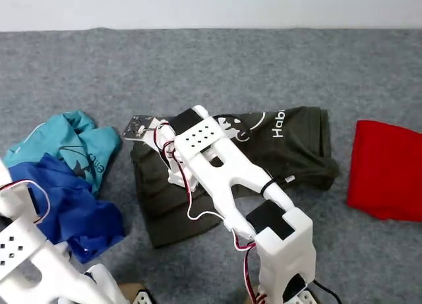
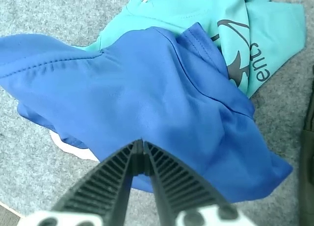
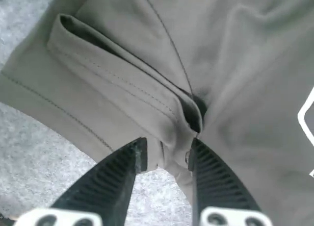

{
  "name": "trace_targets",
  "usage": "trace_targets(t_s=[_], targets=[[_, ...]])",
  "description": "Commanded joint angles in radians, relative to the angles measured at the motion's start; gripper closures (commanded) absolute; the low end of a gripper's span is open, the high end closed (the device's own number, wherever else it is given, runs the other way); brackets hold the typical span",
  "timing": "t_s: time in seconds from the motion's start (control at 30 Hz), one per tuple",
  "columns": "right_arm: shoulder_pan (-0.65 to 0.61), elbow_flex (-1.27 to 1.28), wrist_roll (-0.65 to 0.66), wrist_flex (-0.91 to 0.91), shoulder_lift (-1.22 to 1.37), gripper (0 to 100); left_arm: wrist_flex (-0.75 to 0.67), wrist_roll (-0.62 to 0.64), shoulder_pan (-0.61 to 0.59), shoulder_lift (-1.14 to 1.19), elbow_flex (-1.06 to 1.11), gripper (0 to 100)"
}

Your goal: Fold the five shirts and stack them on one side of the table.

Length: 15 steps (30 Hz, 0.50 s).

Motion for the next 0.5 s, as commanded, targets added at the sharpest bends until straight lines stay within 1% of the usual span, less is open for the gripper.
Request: trace_targets(t_s=[0.0, 0.17, 0.27, 0.47], targets=[[0.016, -0.068, -0.008, 0.002, 0.012, 84.4, -0.012, 0.009, 0.005, -0.02, -0.004, 99], [0.016, -0.101, -0.008, 0.005, 0.058, 83.8, -0.012, 0.009, 0.005, -0.02, -0.002, 99], [0.015, -0.117, -0.009, 0.027, 0.081, 79.9, -0.012, 0.009, 0.005, -0.02, -0.002, 99], [0.016, -0.126, -0.009, 0.025, 0.104, 80.0, -0.012, 0.009, 0.005, -0.02, -0.002, 99]])
